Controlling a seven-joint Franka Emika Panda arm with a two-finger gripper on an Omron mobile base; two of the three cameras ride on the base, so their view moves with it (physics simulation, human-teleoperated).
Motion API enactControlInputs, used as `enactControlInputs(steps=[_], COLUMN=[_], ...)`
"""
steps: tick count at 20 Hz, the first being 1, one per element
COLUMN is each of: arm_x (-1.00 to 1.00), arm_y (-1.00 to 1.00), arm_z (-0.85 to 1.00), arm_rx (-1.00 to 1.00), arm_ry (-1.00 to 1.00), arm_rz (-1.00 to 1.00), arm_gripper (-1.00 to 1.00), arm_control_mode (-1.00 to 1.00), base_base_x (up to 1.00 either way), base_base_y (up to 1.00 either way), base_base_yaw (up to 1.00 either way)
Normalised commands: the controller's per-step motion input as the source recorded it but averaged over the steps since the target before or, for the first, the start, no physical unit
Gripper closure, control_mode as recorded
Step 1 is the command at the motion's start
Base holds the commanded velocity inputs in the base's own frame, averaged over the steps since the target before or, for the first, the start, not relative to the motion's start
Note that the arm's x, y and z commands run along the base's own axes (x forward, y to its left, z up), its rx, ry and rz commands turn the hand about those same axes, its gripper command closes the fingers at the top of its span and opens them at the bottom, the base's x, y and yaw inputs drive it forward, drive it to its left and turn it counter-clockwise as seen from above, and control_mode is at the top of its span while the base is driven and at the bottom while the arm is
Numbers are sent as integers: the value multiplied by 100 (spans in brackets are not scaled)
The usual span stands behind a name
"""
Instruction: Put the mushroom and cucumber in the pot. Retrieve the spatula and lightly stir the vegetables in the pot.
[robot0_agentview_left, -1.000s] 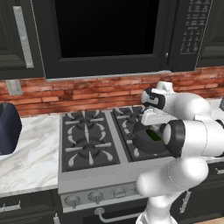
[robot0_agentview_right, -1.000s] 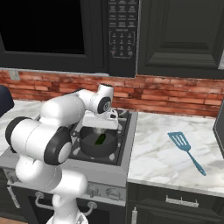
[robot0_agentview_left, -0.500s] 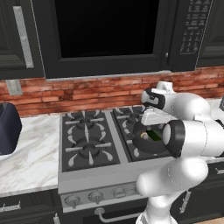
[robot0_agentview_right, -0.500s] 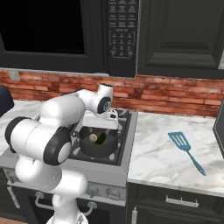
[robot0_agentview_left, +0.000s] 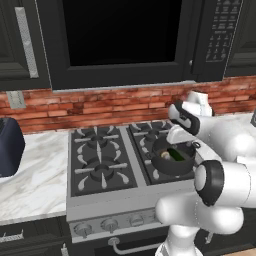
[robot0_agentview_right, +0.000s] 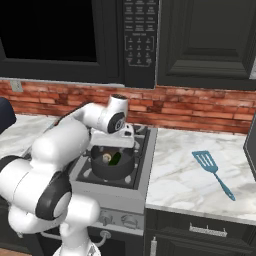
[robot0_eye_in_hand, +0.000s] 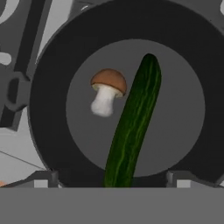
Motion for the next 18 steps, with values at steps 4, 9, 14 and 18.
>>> enactControlInputs(steps=[4, 9, 14, 18], arm_x=[-23, -15, -47, -80], arm_y=[0, 0, -3, -18], arm_z=[26, 48, 55, 43], arm_rx=[0, 0, 0, 0], arm_ry=[-11, -1, 0, 0], arm_rz=[0, 0, -1, -2], arm_gripper=[-100, -100, -100, -100], arm_control_mode=[-100, -100, -100, -100], base_base_x=[0, 0, 0, 0], base_base_y=[0, 0, 0, 0], base_base_yaw=[0, 0, 0, 0])
